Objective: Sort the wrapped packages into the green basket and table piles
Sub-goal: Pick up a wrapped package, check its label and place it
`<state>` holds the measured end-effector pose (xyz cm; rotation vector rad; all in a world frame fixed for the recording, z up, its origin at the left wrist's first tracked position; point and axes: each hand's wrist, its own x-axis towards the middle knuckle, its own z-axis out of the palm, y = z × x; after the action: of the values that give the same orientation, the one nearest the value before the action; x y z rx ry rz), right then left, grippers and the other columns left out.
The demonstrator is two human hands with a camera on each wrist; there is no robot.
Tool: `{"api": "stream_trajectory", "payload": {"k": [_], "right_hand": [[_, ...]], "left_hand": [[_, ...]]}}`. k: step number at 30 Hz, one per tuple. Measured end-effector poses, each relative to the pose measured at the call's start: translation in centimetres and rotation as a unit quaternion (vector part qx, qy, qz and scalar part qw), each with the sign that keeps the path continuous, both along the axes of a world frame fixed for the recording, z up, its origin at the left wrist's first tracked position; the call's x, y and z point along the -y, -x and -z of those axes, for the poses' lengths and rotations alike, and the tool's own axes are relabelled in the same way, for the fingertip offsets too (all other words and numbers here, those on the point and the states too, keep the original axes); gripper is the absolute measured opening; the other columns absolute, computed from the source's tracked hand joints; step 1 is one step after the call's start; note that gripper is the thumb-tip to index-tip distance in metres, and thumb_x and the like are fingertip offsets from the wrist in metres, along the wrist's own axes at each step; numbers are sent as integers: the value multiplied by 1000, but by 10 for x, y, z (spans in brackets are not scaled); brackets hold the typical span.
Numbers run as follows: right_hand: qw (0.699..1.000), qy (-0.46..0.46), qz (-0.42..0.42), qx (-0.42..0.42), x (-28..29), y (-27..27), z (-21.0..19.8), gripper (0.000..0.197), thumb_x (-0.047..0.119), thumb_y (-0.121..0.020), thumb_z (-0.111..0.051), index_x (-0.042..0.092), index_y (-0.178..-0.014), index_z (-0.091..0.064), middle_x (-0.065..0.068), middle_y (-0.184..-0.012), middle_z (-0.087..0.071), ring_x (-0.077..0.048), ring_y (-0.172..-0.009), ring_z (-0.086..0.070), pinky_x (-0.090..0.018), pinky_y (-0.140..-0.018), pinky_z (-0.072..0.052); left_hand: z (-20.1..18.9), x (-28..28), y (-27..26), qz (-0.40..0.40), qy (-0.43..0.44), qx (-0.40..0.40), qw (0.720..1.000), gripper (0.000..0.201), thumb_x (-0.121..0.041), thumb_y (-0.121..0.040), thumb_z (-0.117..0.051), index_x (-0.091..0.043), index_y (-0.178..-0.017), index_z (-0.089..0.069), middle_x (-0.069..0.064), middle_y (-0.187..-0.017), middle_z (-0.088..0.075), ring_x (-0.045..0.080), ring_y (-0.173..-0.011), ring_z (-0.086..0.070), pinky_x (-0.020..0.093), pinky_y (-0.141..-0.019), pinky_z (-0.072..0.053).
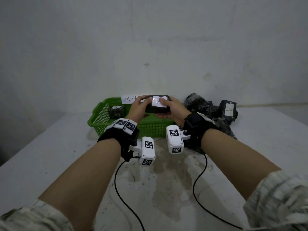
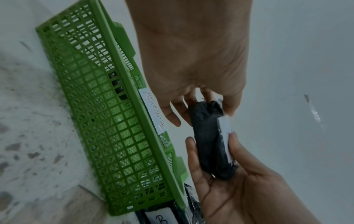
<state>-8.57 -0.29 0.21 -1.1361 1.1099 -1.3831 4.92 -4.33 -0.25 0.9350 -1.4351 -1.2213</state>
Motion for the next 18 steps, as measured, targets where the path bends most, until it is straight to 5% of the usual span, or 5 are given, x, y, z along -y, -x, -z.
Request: {"api": "stream_trajectory", "payload": {"k": [5, 11, 14, 18], "right_hand": [[1000, 1, -4, -24, -2, -1, -3, 22, 24, -96, -56, 12, -114, -51, -7, -96, -64, -26, -74, -66, -27, -53, -54], [998, 22, 22, -46, -3, 0, -4, 18, 14, -86, -68, 15, -102, -59, -7, -94, -67, -21, -71, -65, -22, -54, -51], [999, 17, 8, -51, -5, 1, -4, 12, 14, -89, -65, 17, -98, -58, -4, -90, -66, -21, -71, -65, -21, -51, -51], [1000, -4, -12, 26, -3, 2, 0, 15, 23, -97, -51, 13, -108, -54, -8, -99, -60, -22, -83, -61, -27, -58, -55]], "left_hand": [[-3, 0, -2, -14, 24, -18, 999, 31, -4, -93, -49, -5, -123, -55, 9, -93, -55, 19, -82, -57, 29, -72, -51], [-5, -4, -4, 18, 4, -15, 1000, 21, -13, -93, -52, -19, -113, -56, 5, -97, -57, 17, -86, -56, 31, -76, -50], [-4, -5, -6, 27, 11, -21, 999, 33, -3, -92, -53, -11, -125, -51, 5, -93, -58, 22, -89, -58, 33, -81, -53], [0, -6, -10, 24, 35, 26, 999, 42, -3, -91, -55, -9, -131, -44, 14, -109, -55, 22, -93, -57, 22, -69, -51]]}}
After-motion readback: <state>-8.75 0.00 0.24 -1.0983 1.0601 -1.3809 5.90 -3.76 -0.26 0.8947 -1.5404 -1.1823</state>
